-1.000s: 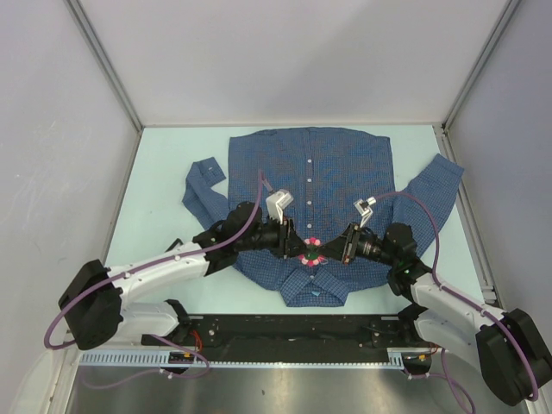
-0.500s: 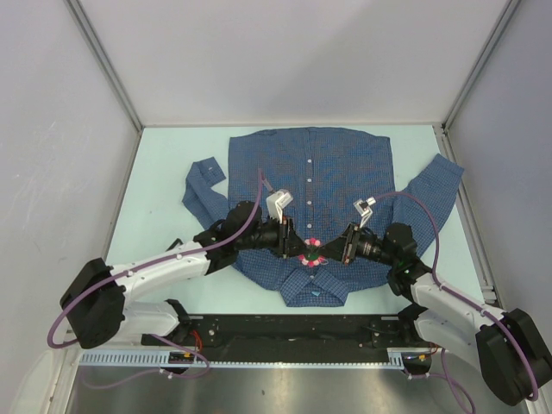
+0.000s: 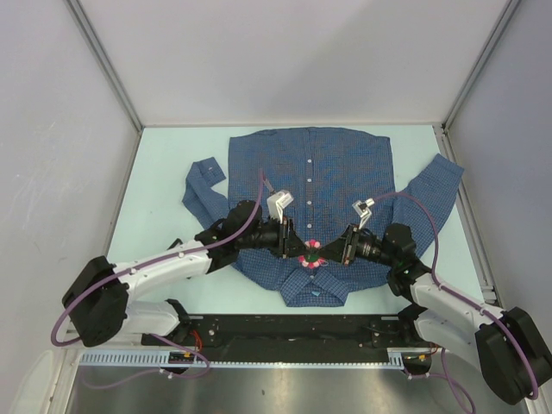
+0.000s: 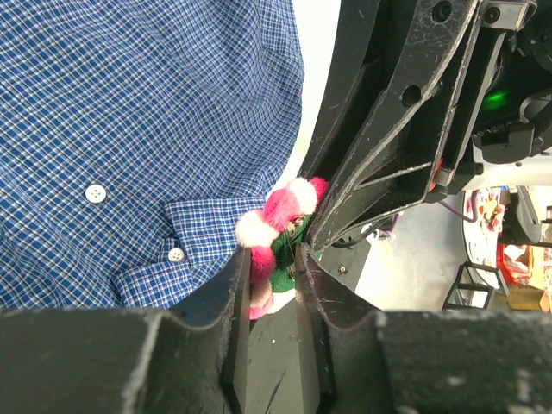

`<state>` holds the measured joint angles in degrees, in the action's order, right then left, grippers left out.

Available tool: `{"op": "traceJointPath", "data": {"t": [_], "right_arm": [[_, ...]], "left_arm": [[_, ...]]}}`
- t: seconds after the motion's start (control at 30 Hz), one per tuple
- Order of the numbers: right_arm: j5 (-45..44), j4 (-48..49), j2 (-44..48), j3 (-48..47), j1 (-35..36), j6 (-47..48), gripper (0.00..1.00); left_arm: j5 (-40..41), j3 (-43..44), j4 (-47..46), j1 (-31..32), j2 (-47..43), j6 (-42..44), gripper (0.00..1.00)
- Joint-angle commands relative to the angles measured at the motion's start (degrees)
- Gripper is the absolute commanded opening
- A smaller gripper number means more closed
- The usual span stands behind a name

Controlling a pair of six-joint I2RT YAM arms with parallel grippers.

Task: Remove the brooch from the garment

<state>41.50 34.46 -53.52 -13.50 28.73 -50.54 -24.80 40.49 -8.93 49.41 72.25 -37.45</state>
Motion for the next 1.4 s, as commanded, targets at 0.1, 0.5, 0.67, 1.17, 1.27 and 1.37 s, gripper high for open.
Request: {"op": "traceJointPath", "data": {"t": [0.1, 0.5, 0.67, 1.17, 1.27, 1.37], "right_arm": [[1.66, 4.48, -0.45, -1.36, 2.29, 0.62, 0.00], [1.57, 3.51, 0.08, -1.80, 2.73, 0.97, 0.00], [1.31, 3.34, 0.17, -1.80, 2.73, 1.06, 0.00], [1.48, 3.86, 0.69, -2.06, 2.30, -0.34, 0.00], [1.48, 3.77, 0.69, -2.15, 2.29, -0.43, 0.00], [1.66, 4.12, 0.43, -2.23, 2.29, -0.87, 0.00]], "left_arm": [[-8.07, 2.05, -9.88, 1.74, 1.23, -1.92, 0.29], [-9.74, 2.93, -9.26, 1.74, 1.58, -1.40, 0.36], [-10.01, 3.10, -8.39, 1.66, 0.79, -0.78, 0.41], [-7.46, -4.36, -6.28, -1.86, -11.33, -0.25, 0.73], [-6.76, -6.03, -6.19, -3.00, -13.53, -1.22, 0.74], [-4.30, -6.04, -4.17, -3.18, -14.15, -0.96, 0.75]]}}
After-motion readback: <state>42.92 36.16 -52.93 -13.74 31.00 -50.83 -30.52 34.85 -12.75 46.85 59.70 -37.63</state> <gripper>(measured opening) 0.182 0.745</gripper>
